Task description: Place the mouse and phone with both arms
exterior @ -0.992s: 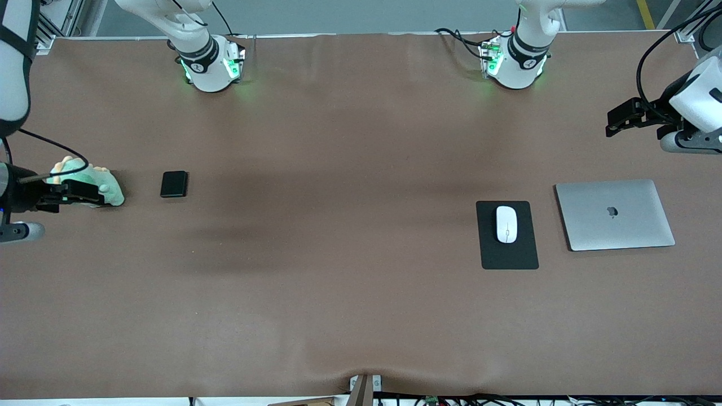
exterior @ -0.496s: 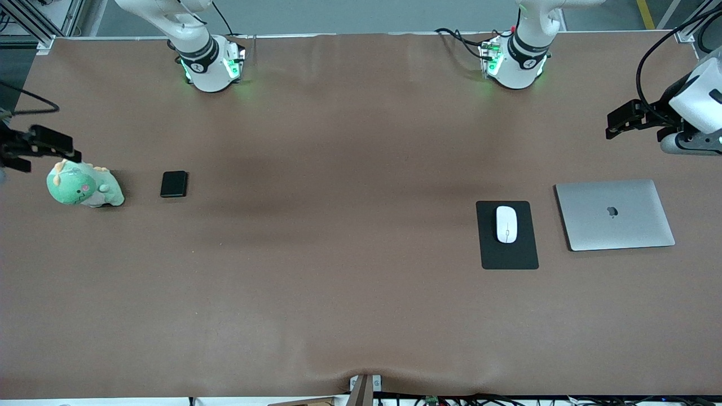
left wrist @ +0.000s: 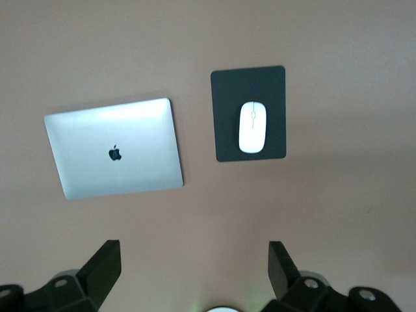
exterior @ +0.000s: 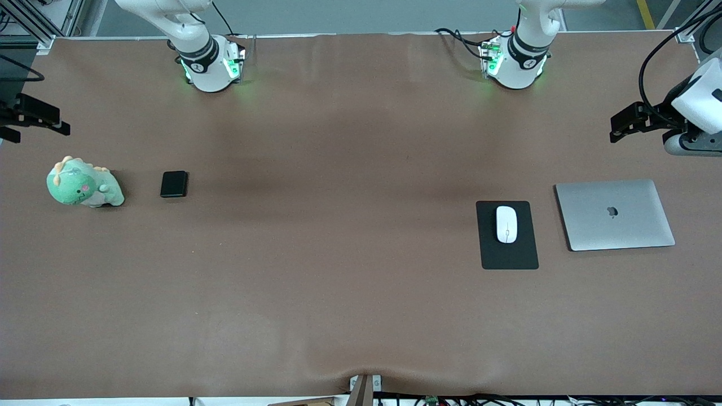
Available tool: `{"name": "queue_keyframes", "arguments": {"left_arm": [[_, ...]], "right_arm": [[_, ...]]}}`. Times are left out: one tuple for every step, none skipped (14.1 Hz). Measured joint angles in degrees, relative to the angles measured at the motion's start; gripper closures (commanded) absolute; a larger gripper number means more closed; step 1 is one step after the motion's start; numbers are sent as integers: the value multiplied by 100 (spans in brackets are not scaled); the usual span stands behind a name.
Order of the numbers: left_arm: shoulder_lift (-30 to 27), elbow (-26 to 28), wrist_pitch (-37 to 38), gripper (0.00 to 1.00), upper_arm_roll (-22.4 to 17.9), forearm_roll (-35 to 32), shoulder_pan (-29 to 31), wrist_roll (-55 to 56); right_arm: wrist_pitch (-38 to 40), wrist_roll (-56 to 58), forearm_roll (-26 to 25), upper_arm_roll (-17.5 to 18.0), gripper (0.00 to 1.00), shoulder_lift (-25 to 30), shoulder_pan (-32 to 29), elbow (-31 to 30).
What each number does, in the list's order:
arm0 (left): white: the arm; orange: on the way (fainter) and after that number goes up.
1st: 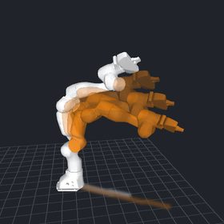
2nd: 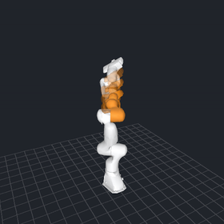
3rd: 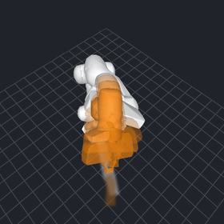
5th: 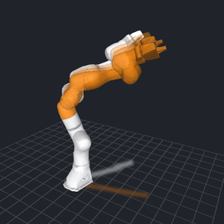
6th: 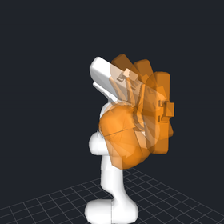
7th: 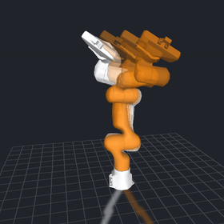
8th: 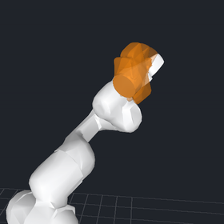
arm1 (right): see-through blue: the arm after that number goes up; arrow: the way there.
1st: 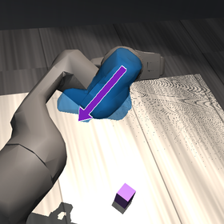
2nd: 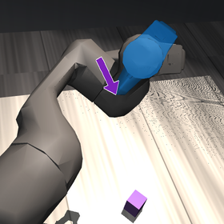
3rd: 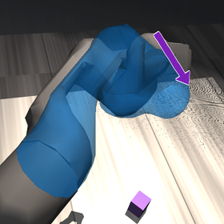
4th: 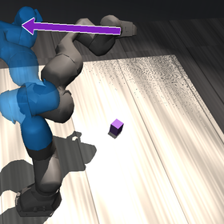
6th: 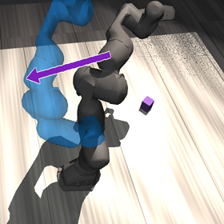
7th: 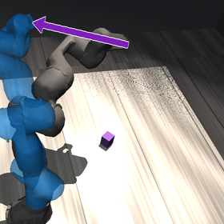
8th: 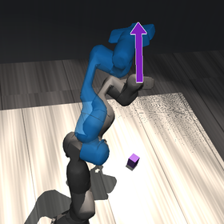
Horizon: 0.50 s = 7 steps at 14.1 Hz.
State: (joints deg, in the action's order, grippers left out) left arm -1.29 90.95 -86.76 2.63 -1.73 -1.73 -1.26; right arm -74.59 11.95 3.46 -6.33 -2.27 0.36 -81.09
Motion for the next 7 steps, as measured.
{"name": "queue_keyframes", "arguments": {"left_arm": [[0,0,-37,0,24,0,-1,0],[0,0,-56,0,38,0,-2,0],[0,0,-76,0,45,0,-3,0],[0,0,-91,0,48,0,-3,0],[0,0,-100,0,49,0,-3,0],[0,0,-105,0,49,0,-2,0],[0,0,-106,0,49,0,-1,0]], "right_arm": [[-32,0,-4,0,0,130,0,-142],[-56,0,-39,2,0,237,1,-246],[-68,0,-108,2,0,321,1,-316],[-86,0,-162,3,0,372,1,-370],[-139,0,-187,3,0,391,1,-418],[-214,0,-214,4,0,390,1,-445],[-266,0,-250,6,0,390,1,-470]]}}
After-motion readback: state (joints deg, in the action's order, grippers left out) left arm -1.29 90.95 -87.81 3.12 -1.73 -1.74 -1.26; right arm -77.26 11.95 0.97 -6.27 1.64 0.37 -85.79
